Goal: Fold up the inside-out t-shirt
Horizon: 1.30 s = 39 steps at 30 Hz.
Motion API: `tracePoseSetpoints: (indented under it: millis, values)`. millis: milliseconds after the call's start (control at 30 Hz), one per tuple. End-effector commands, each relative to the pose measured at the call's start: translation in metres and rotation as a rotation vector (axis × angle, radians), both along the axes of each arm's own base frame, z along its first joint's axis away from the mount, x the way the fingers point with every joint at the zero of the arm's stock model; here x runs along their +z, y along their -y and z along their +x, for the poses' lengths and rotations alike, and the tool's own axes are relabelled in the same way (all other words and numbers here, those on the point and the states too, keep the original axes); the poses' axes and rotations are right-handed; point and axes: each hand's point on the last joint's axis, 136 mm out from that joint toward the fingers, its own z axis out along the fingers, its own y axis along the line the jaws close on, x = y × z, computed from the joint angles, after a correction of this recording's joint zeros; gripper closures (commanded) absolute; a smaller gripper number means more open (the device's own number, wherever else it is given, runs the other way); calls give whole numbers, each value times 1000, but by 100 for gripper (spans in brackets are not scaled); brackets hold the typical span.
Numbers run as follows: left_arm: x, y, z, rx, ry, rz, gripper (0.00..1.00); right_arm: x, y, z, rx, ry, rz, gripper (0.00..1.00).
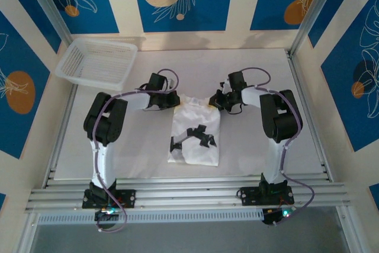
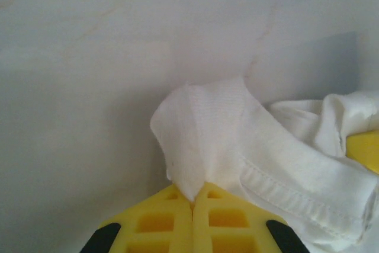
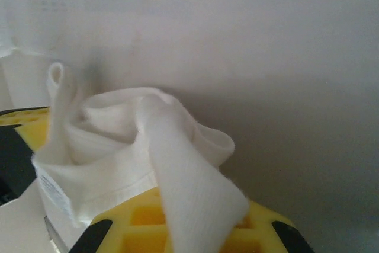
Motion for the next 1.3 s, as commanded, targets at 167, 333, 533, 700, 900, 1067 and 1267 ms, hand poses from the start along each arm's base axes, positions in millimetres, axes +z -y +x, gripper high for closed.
tracePoseSetpoints:
  millis: [167, 333, 533, 700, 900, 1067, 1267]
  values:
    - [263, -16, -19, -14, 477, -237, 100, 262, -19, -10, 145, 625, 135, 100]
    - [237, -21, -56, -7, 471, -233, 100, 244, -23, -37, 204, 866, 50, 100]
    - [100, -15, -114, -20, 193, -155, 100, 123, -35, -93, 340, 798, 30, 100]
    - [47, -9, -169, -46, 82, -106, 100, 66, -27, -151, 316, 637, 65, 100]
    - [44, -16, -179, -6, 96, -43, 100, 57, -16, -184, 307, 627, -27, 100]
    - [104, 2, -148, -65, 291, -40, 100, 78, 12, -149, 136, 739, -133, 100]
    - [137, 35, -109, -120, 436, -69, 100, 73, 62, -107, -116, 676, -216, 100]
